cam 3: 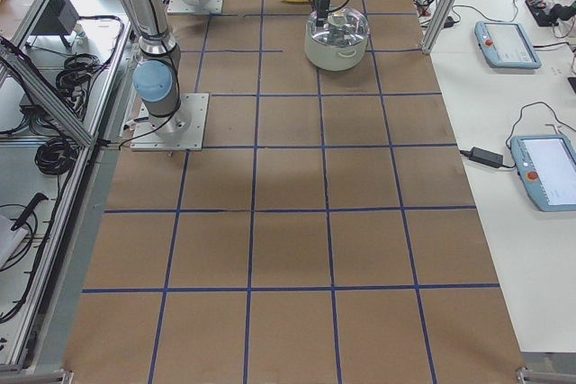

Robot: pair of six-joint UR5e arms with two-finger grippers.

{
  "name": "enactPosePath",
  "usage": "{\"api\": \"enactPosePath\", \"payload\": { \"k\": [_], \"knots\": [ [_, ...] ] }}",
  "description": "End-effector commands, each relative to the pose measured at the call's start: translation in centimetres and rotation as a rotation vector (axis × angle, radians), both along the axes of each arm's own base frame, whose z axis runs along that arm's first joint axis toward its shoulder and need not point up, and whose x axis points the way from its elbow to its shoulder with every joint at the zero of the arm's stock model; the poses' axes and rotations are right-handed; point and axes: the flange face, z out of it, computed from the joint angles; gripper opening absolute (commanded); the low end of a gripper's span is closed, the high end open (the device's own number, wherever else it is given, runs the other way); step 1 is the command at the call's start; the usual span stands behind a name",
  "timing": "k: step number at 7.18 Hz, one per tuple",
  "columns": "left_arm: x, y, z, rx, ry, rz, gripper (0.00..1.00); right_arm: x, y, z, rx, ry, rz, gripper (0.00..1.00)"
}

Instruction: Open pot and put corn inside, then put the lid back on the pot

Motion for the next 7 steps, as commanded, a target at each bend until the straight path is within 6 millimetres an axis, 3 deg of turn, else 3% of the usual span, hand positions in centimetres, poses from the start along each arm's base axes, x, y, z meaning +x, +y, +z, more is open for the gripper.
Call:
{"api": "enactPosePath", "payload": {
  "k": [1, 2, 3, 5, 6, 7],
  "knots": [
    [2.1, -0.9, -4.6, -0.009, 0.001, 0.012, 1.00, 0.0, -0.3, 0.7, -0.023, -0.004, 0.007, 1.00],
    [2.2, -0.6, -7.0, 0.027, -0.002, 0.026, 1.00, 0.4, -0.7, 1.0, -0.049, -0.010, 0.000, 1.00],
    [2.4, -1.3, -7.6, -0.012, -0.028, 0.036, 1.00, 1.3, -2.5, 1.0, -0.099, -0.032, -0.035, 0.99],
    [2.8, -2.1, -6.9, -0.052, -0.114, 0.014, 1.00, 8.0, -5.9, -1.4, -0.090, -0.070, -0.050, 1.00],
    [2.3, -1.2, -7.7, -0.039, -0.109, 0.005, 1.00, 12.0, -6.8, -4.6, -0.045, -0.062, -0.122, 1.00],
    [2.1, 0.0, -8.2, -0.037, -0.110, 0.020, 1.00, 15.6, -7.0, -6.8, -0.067, -0.069, -0.085, 1.00]
  ]
}}
